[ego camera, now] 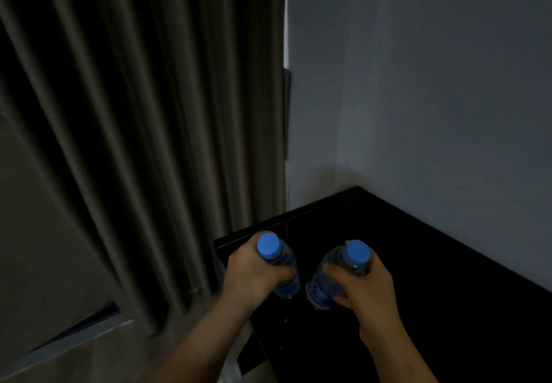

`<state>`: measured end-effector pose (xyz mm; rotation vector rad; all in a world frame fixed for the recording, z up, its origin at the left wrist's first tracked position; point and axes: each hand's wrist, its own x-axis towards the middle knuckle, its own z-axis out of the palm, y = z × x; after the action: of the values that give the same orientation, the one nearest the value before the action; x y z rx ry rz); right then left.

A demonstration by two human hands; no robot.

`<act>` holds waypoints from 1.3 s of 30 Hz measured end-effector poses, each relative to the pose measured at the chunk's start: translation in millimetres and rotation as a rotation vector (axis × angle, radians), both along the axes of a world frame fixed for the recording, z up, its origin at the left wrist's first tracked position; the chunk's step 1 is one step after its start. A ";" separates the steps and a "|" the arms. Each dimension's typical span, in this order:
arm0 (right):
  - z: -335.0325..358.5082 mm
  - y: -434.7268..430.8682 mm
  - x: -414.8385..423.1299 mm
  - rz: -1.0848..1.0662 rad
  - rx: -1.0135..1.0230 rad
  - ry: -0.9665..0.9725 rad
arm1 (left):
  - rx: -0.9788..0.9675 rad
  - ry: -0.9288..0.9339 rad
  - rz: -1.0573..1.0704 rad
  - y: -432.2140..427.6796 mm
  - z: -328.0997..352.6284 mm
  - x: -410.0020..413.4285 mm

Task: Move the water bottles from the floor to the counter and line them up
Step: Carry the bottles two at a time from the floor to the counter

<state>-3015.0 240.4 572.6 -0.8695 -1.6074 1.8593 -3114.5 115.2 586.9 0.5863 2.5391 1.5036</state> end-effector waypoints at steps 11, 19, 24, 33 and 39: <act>-14.8 118.0 -46.9 -0.224 0.038 -0.085 | -0.062 -0.092 -0.230 155.9 -14.9 -81.3; -29.1 197.4 -102.8 -0.422 0.088 -0.198 | -0.127 -0.091 -0.433 272.8 -22.4 -148.4; -29.7 247.2 -141.4 -0.542 0.138 -0.256 | -0.191 -0.067 -0.557 336.4 -21.3 -184.0; -24.3 322.8 -183.2 -0.620 0.219 -0.350 | -0.194 -0.114 -0.708 430.1 -25.8 -220.7; -22.5 363.3 -197.4 -0.617 0.223 -0.381 | -0.233 -0.101 -0.737 470.8 -22.9 -232.7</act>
<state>-3212.3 603.7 550.0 -1.4756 -1.4821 1.1123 -3347.3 586.1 564.0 1.1930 2.0196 0.9304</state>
